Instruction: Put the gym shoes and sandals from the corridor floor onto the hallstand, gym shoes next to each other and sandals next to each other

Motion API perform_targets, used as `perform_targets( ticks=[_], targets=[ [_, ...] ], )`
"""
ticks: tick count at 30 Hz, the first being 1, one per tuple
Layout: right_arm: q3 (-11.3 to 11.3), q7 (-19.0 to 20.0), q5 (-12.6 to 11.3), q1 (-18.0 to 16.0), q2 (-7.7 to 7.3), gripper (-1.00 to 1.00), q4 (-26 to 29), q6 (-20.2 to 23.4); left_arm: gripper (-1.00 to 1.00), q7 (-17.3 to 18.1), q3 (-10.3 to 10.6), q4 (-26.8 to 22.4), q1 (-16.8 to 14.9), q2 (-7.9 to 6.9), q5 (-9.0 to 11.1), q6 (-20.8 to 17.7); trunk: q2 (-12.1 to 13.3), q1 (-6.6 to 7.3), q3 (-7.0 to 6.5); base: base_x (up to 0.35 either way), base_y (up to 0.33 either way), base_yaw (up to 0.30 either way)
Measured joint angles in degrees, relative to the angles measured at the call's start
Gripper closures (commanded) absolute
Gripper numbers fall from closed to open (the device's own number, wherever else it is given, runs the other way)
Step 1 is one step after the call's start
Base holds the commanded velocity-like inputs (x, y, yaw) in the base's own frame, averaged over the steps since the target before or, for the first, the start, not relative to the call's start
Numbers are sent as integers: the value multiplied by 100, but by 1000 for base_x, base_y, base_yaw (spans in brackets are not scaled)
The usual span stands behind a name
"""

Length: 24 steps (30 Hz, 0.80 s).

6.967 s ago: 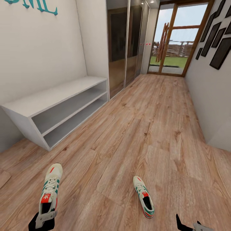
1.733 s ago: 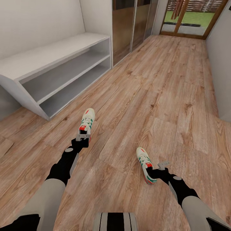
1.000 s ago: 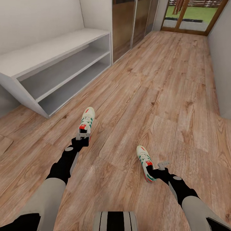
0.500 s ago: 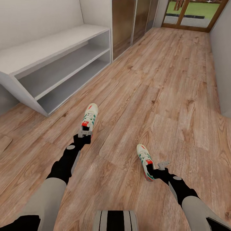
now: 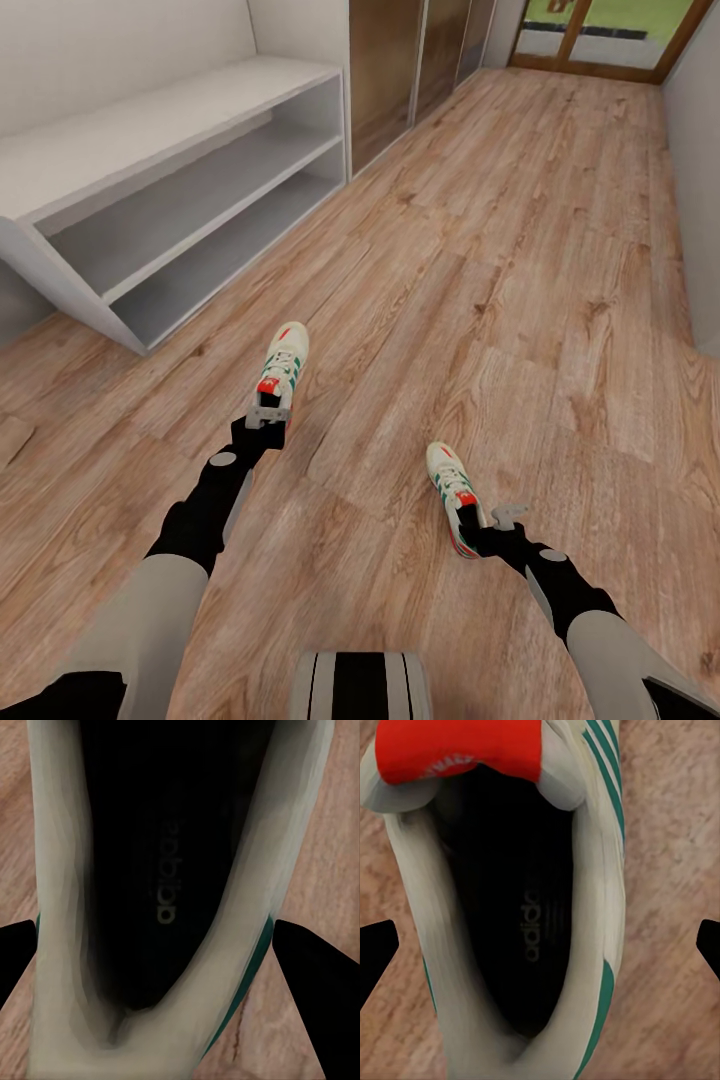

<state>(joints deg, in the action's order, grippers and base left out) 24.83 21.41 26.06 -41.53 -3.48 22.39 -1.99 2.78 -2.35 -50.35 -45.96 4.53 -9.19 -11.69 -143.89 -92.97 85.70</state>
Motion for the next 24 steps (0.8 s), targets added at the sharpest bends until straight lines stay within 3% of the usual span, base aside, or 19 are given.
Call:
perform_targets(
  ticks=[17, 24],
  targets=[
    [0, 0, 0, 0, -7, -100, 2, 0, 100, -7, 1, -1, 0, 0, -7, 0, -4, -8, 108, 0, 0, 1],
    [0, 0, 0, -1, -6, -100, 2, 0, 100, -12, 3, -2, 1, -3, -7, -1, -4, -8, 113, 0, 0, 125]
  ],
)
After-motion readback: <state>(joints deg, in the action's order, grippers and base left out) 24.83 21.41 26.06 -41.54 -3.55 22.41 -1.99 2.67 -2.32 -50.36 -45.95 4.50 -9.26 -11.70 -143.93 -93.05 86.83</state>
